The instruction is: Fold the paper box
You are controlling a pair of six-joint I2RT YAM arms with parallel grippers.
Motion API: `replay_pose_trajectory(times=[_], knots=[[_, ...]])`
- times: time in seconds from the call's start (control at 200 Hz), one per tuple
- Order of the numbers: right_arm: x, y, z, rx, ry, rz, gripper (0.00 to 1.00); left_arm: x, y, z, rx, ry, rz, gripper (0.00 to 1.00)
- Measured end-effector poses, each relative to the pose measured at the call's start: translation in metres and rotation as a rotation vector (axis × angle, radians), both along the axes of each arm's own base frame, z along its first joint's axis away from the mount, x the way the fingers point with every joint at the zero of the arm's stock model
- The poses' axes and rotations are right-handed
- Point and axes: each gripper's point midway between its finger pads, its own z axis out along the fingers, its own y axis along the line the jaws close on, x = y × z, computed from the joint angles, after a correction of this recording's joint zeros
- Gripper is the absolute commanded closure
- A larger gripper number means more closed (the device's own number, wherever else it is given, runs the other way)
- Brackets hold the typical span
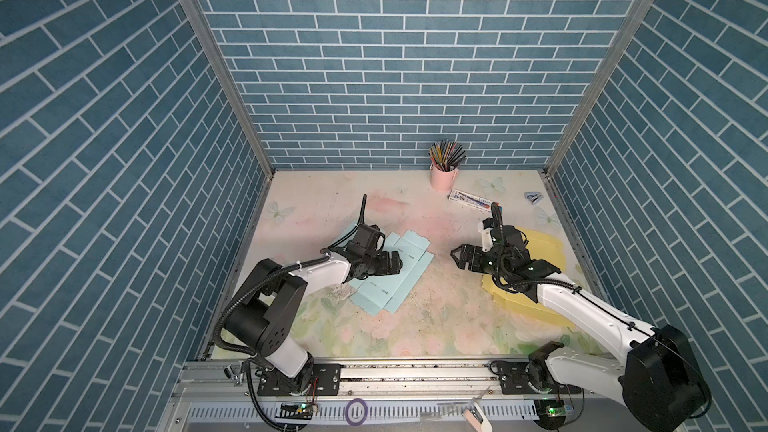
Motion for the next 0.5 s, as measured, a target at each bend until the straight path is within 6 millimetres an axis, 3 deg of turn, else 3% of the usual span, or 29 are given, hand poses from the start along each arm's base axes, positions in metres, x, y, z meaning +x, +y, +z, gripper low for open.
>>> replay_pose_trajectory(times=[0.275, 0.5], knots=[[0.003, 0.002, 0.004, 0.019, -0.013, -0.005, 0.11, -0.012, -0.064, 0.009, -0.201, 0.006, 0.014, 0.01], [0.003, 0.003, 0.002, 0.036, -0.012, -0.019, 0.14, -0.015, -0.065, 0.012, -0.219, 0.028, 0.035, 0.01]])
